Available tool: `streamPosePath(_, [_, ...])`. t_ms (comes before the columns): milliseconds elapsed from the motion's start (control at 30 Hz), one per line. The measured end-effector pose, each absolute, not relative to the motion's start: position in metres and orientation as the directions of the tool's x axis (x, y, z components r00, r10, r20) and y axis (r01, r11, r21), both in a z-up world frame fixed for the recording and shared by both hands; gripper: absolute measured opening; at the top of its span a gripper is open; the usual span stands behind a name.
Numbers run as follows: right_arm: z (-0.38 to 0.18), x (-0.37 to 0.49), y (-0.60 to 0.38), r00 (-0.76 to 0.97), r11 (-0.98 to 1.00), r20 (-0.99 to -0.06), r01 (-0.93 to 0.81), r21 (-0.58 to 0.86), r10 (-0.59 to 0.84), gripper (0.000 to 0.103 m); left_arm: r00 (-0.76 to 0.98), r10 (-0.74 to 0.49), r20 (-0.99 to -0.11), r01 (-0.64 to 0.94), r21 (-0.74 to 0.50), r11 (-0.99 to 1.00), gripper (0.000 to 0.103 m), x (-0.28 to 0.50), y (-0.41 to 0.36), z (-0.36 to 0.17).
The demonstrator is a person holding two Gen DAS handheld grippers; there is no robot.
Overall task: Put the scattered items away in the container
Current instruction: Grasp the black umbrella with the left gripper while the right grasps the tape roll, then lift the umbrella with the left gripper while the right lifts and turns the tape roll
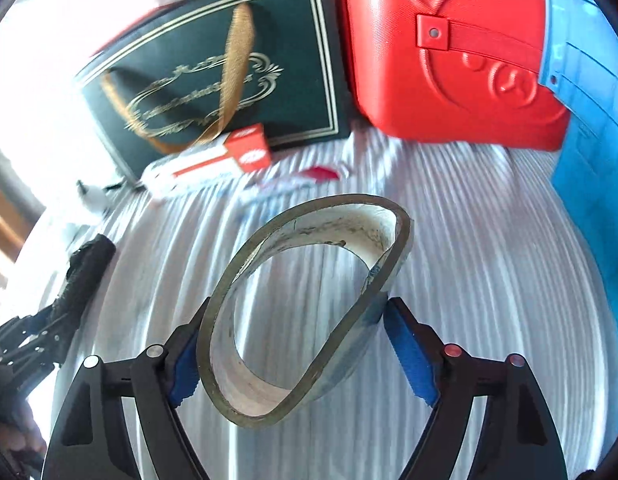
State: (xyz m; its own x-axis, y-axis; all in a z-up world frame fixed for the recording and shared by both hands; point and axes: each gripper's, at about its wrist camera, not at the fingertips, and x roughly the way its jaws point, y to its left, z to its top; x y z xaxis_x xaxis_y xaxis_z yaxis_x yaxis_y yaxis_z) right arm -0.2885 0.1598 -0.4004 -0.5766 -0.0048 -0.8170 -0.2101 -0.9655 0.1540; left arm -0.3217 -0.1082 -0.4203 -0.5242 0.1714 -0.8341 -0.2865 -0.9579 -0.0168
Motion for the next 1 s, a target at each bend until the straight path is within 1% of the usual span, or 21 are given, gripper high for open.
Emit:
streamPosePath(167, [-0.382, -0.245, 0.143, -0.541, -0.976, -0.84, -0.155, 0.152, -0.044, 0.08, -0.487, 0.182, -0.854, -0.247, -0.065, -0.967, 0.035, -0.266, -0.114, -0.419])
streamPosePath(400, [-0.368, -0.182, 0.126, -0.472, -0.989, -0.878, -0.078, 0.125, -0.074, 0.079, -0.445, 0.179, -0.878, -0.192, -0.102, -0.976, 0.035, -0.203, -0.131, -0.411])
streamPosePath(567, [-0.35, -0.149, 0.113, -0.432, -0.991, -0.896, -0.03, 0.13, -0.105, 0.078, -0.423, 0.188, -0.887, -0.194, -0.114, -0.974, 0.034, -0.159, -0.137, -0.394])
streamPosePath(667, [-0.334, -0.133, 0.103, -0.436, -0.993, -0.893, 0.015, 0.114, -0.109, 0.078, -0.413, 0.194, -0.89, -0.208, -0.116, -0.971, 0.034, -0.136, -0.136, -0.385])
streamPosePath(1000, [-0.276, -0.102, 0.097, -0.432, -0.988, -0.889, 0.052, 0.145, -0.153, 0.076, -0.408, 0.195, -0.892, -0.2, -0.121, -0.972, 0.034, -0.097, -0.12, -0.349])
